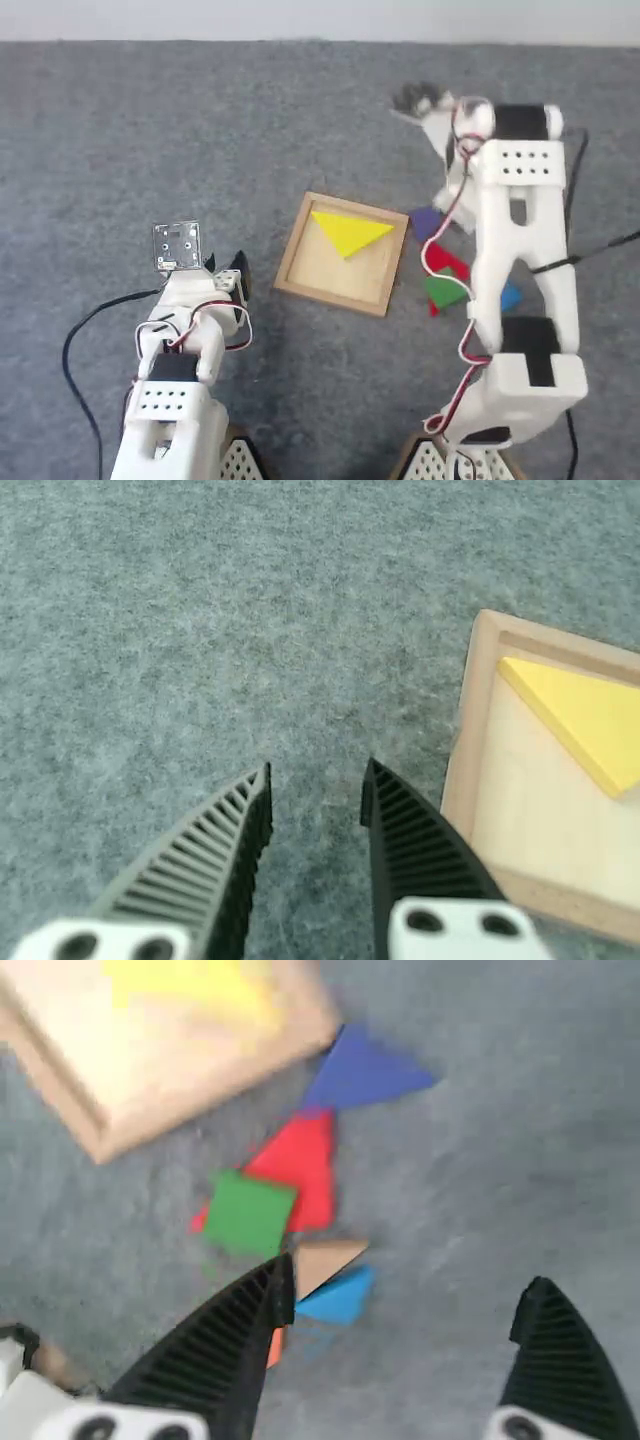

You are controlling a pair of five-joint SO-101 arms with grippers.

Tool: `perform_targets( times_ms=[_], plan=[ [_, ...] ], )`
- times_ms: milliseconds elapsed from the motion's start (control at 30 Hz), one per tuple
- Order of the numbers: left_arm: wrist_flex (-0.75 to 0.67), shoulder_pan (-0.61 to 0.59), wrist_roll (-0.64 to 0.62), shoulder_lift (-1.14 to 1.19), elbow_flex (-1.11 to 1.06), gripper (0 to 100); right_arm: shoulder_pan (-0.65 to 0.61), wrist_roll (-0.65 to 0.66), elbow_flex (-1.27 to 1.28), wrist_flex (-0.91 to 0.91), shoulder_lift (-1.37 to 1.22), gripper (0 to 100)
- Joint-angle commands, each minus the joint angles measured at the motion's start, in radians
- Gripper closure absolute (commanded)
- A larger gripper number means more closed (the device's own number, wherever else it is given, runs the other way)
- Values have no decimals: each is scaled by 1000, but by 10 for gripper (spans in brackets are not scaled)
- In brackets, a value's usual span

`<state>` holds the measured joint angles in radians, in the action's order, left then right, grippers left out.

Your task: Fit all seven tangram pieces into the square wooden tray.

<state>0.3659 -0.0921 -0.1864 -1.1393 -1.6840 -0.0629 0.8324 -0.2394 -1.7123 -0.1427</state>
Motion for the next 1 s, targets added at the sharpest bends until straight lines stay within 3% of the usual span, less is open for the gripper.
perform_targets(
  times_ms=[0,100,200,367,500,800,967],
  plan=[
    [6,-6,-9,-14,13,855,87,32,321,226,61,662],
    [6,-6,-9,-14,13,855,61,-12,493,351,67,634],
    [6,-6,-9,-14,13,855,4,-157,569,435,61,578],
    [6,-6,-9,-14,13,855,-177,-313,600,438,70,545],
    [6,-6,-9,-14,13,855,-265,-359,603,449,56,545],
    [6,-6,-9,-14,13,855,-156,-344,618,449,-41,544],
    [6,-6,-9,-14,13,855,-107,-356,658,461,122,543]
  ],
)
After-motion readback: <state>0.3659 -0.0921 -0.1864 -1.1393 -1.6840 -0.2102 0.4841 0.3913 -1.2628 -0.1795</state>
